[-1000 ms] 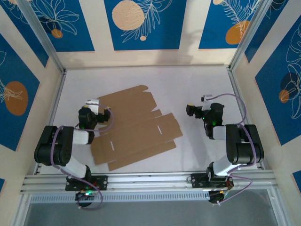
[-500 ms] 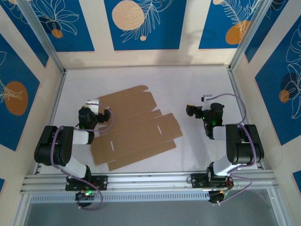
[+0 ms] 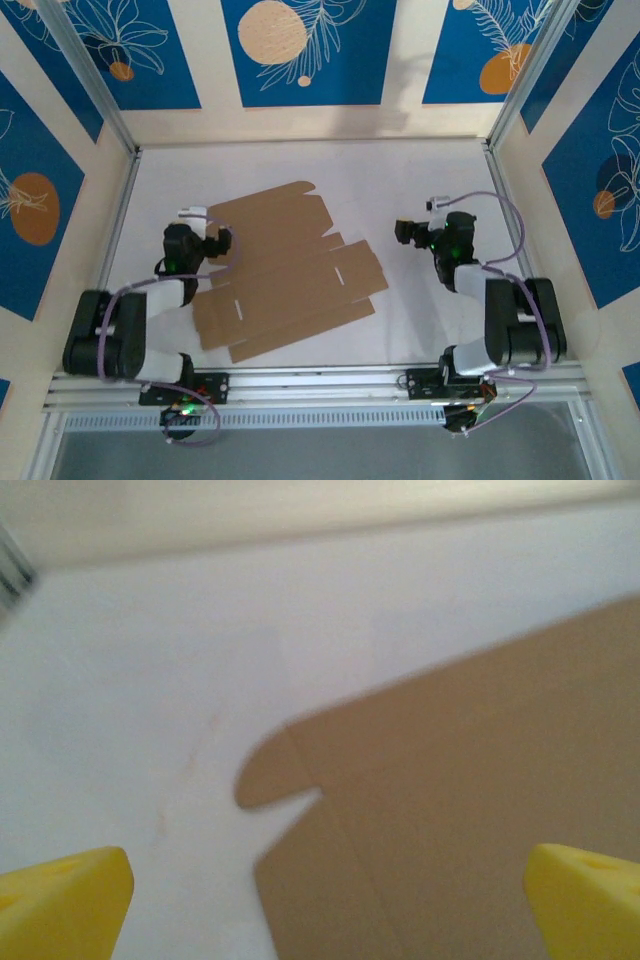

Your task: Fold the paper box

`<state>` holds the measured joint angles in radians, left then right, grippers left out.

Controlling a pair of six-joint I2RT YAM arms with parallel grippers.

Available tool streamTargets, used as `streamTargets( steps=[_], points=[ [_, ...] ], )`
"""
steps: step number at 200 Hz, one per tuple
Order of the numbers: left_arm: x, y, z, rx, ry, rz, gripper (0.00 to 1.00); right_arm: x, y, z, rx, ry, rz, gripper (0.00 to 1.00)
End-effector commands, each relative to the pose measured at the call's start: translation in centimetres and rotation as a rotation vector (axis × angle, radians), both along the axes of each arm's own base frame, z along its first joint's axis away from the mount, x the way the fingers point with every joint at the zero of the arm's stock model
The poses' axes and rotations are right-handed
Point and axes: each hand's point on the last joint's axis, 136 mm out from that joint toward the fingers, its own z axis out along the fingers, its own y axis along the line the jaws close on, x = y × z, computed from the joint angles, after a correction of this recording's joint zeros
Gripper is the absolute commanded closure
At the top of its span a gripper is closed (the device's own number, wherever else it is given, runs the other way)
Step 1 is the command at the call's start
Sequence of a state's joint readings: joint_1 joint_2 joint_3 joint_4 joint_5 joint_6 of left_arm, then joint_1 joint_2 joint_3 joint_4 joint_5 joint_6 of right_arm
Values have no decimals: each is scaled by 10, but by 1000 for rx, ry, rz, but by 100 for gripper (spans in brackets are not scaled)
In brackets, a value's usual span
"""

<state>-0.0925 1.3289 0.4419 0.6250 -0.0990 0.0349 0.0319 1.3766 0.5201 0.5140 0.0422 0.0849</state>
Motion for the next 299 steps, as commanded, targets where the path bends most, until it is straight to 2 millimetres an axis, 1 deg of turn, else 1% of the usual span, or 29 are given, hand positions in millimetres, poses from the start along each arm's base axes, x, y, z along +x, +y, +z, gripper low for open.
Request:
streamTargets(
  steps=[1,11,20,35,37,48,62,68,75,84,90,98,102,108,115,123,135,142,152,158,166,179,191,201,210,237,254,274,299],
  points=[
    [-7,-12,85,-21,-150,41,0,-3,34,80,-22,-120,54,1],
    [-19,-22,116,-116,-178,52,0,-8,54,110,26,-158,80,1],
    [-31,-34,135,-184,-164,46,0,-15,75,134,76,-167,126,1],
    [-56,-70,150,-166,-52,-72,0,-32,107,160,78,-99,181,1],
    [-60,-75,146,-156,-22,-89,0,-34,109,163,67,-90,174,1],
    [-81,-91,151,-131,67,-144,0,-46,118,177,-2,-36,107,1],
    [-102,-92,149,-195,178,-123,0,-65,129,192,18,75,114,1],
    [-109,-89,148,-205,213,-112,0,-76,135,193,68,159,138,1],
    [-115,-79,147,-214,239,-66,0,-86,144,201,112,221,220,1],
    [-120,-68,141,-289,236,17,0,-88,146,207,224,279,254,1],
    [-124,-72,136,-358,239,-2,0,-89,150,209,333,323,293,1],
    [-130,-79,130,-451,255,-41,0,-82,146,208,464,373,314,1],
    [-132,-84,128,-486,263,-60,0,-78,145,204,509,394,305,1],
    [-134,-92,117,-511,303,-81,0,-72,142,193,523,425,282,1],
    [-133,-98,101,-505,366,-89,0,-64,137,172,463,456,221,1],
    [-131,-99,76,-478,445,-55,0,-55,131,147,395,497,153,1],
    [-129,-99,41,-472,535,11,0,-44,135,116,359,517,112,1],
    [-127,-104,28,-500,552,6,0,-37,136,96,358,541,83,1],
    [-125,-111,13,-547,570,3,0,-32,145,74,367,597,122,0],
    [-124,-113,7,-566,572,8,0,-30,150,61,364,629,152,4],
    [-122,-118,0,-578,581,-4,1,-27,159,44,335,656,187,14],
    [-118,-126,-9,-564,608,-33,6,-23,168,15,286,731,198,21],
    [-117,-129,-23,-529,658,-28,11,-22,175,-11,279,820,197,30],
    [-118,-131,-37,-522,701,-15,15,-21,176,-27,280,853,181,35],
    [-120,-133,-48,-526,725,-10,17,-20,175,-38,281,872,161,38],
    [-123,-136,-75,-528,778,15,16,-22,175,-64,241,912,139,43],
    [-122,-134,-84,-504,802,37,15,-24,174,-78,232,941,127,46],
    [-116,-133,-93,-479,823,65,16,-27,165,-93,203,969,86,48],
    [-109,-139,-103,-462,855,57,15,-35,154,-110,182,1009,29,47]
  ],
)
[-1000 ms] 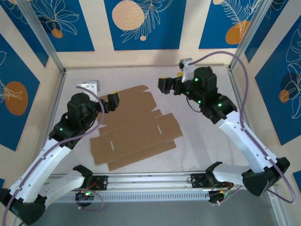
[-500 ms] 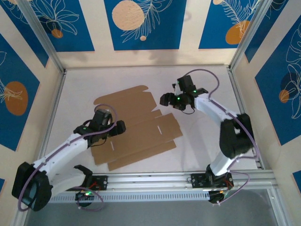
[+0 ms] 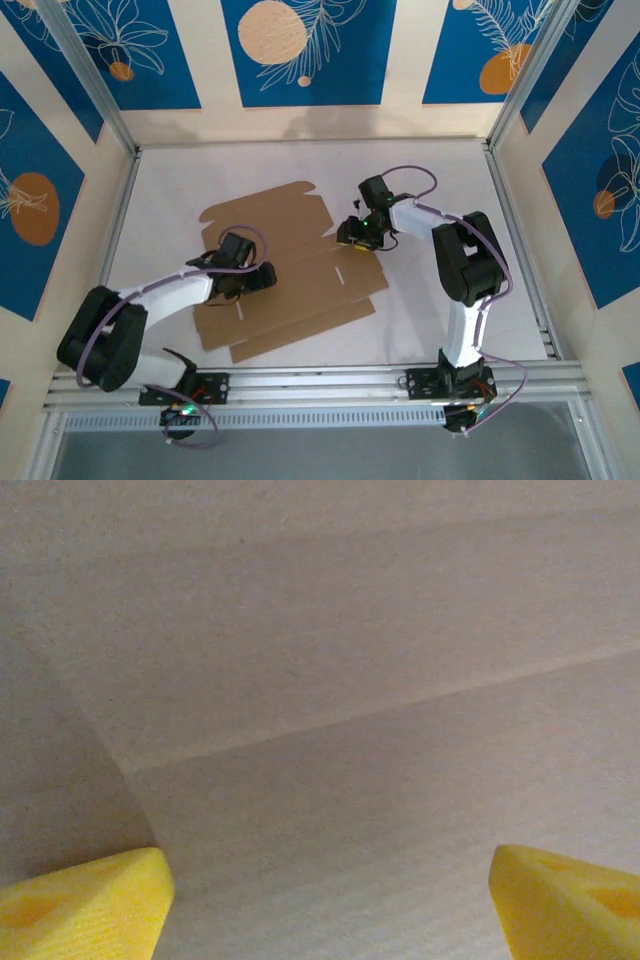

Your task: Fold the paper box

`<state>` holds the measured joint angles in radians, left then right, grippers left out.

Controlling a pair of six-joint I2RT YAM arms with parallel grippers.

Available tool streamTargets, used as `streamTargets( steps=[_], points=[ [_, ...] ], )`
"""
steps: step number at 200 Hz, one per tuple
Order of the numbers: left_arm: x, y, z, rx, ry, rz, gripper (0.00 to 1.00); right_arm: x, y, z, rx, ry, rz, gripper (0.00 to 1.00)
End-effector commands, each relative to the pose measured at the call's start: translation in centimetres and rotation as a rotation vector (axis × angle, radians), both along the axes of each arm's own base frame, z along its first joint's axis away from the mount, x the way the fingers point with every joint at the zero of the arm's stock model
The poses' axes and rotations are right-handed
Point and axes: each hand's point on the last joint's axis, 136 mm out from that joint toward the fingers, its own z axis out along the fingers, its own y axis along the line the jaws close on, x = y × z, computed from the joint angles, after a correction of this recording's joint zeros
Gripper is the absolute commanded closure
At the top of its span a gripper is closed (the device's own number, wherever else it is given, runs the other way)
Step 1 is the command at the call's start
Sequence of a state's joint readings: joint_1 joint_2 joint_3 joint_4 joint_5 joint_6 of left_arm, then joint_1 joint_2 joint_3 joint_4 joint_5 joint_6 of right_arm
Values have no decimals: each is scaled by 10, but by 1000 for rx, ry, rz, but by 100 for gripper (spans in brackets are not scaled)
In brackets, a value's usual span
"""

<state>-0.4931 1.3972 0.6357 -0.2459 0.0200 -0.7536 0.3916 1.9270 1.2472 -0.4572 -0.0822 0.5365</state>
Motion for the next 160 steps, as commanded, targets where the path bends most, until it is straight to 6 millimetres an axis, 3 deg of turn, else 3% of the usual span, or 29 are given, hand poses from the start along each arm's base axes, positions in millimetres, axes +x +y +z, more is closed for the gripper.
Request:
streamTargets(
  steps=[1,68,108,123,160],
  points=[
    [14,-11,1,-19,-6,-10,15,-10,-10,-16,-41,50,-36,47],
    [34,-12,-2,12,11,-7,11,-44,-26,-34,-79,100,-85,44],
    [42,-11,4,39,-2,-23,10,-73,-15,-40,-35,150,-65,42],
    [44,-10,3,55,1,-28,10,-79,-10,-32,-25,141,-50,41],
    [55,-16,9,36,-8,-61,10,-69,-15,23,-27,-6,-61,27]
  ],
)
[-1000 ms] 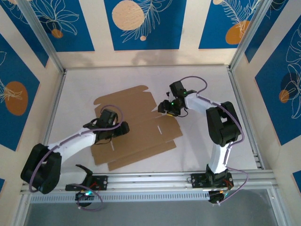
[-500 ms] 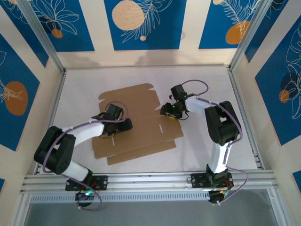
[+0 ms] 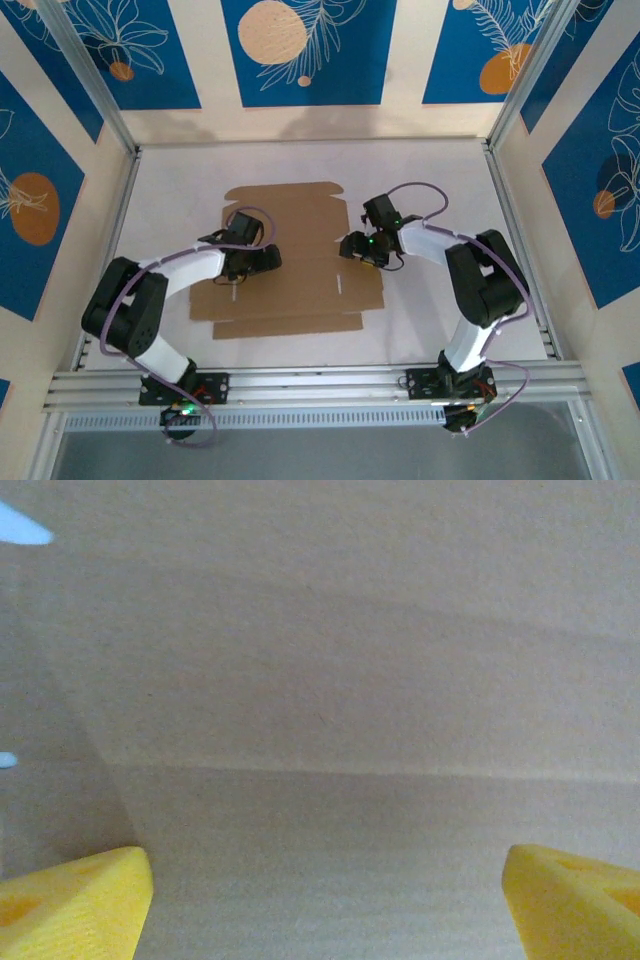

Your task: Fold the paper box

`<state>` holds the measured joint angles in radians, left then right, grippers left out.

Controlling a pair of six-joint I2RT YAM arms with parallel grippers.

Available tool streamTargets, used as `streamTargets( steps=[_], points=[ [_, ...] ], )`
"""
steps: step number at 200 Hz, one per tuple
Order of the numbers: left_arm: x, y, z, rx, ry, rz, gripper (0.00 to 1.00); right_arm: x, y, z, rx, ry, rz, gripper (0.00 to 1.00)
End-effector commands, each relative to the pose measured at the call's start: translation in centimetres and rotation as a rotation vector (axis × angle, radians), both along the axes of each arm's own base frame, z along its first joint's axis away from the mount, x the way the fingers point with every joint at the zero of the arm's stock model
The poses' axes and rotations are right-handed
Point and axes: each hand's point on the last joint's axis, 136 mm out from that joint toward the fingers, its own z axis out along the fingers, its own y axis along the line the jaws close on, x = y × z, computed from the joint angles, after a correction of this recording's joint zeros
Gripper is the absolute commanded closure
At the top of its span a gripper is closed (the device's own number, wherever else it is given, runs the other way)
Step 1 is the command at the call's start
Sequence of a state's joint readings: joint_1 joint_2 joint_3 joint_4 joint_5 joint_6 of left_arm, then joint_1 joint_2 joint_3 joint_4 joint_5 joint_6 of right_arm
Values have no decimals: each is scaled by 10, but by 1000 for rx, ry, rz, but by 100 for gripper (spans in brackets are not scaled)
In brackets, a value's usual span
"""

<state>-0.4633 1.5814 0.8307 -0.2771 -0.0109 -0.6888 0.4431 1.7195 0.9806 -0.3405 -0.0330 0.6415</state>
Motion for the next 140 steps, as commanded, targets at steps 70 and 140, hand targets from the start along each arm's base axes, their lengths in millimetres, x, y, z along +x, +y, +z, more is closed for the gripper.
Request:
streamTargets(
  steps=[70,140],
  points=[
    [21,-50,16,-178,18,-164,10,-22,0,50,16,-52,103,18],
    [-19,-3,36,-123,17,-10,12,-10,19,13,-53,17,148,40]
  ],
)
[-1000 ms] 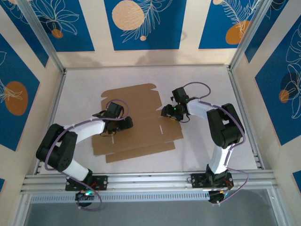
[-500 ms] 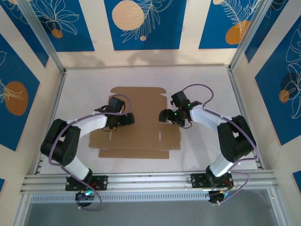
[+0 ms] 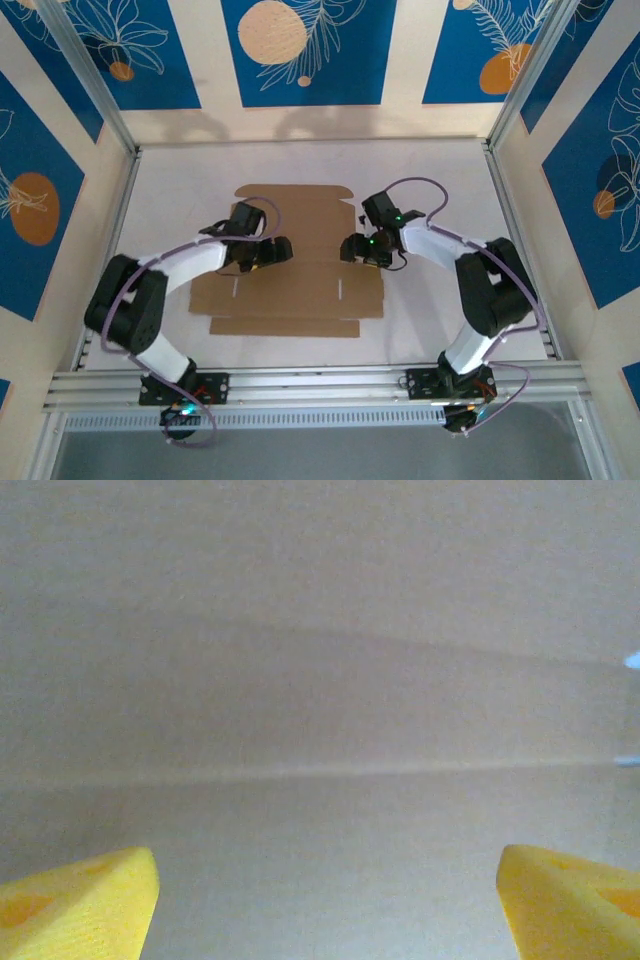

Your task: Fold the paper box

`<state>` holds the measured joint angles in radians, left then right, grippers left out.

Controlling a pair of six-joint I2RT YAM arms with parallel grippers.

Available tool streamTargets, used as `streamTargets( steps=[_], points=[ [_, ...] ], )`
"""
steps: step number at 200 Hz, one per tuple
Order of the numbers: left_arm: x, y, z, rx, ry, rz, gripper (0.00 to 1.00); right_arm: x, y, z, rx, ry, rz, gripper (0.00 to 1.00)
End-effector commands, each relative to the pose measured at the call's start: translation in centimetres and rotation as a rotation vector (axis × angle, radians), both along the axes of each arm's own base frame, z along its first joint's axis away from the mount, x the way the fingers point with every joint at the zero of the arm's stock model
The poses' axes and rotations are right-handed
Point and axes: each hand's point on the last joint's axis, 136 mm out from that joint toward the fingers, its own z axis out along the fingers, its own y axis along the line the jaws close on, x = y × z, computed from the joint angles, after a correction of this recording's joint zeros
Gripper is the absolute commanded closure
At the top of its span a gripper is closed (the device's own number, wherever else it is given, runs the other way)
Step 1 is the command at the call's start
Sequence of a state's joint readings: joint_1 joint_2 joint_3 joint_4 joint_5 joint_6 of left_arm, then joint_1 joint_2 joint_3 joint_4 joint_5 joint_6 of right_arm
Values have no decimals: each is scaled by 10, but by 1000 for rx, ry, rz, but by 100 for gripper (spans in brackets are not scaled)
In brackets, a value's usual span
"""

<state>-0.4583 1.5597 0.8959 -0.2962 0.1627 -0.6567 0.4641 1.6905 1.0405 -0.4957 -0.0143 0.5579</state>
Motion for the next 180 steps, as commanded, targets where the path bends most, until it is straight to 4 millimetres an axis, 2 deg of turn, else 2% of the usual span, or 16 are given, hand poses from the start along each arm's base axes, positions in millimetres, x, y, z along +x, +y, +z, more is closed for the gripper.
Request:
streamTargets(
  steps=[1,16,31,48,79,109,127,156,180],
  points=[
    [-24,30,5,32,27,100,12,5,22,-2,7,0,60,41],
    [-35,44,-5,-4,60,160,12,9,32,-4,17,-9,72,54],
    [-42,49,-18,-16,103,181,12,11,35,-10,14,-2,76,60],
    [-43,46,-30,-13,142,169,12,12,26,-24,-28,20,65,63],
    [-27,37,-49,-26,171,177,12,9,1,-44,-71,67,-1,63],
    [-3,17,-58,-41,196,144,13,-5,-14,-44,-58,82,-37,63],
    [12,3,-56,-50,196,111,13,-10,-19,-33,-29,58,-55,59],
    [34,-17,-36,-118,142,81,12,-2,-28,-9,19,22,-118,53],
    [41,-16,-17,-107,99,59,12,-1,-11,3,76,36,-93,48]
  ],
)
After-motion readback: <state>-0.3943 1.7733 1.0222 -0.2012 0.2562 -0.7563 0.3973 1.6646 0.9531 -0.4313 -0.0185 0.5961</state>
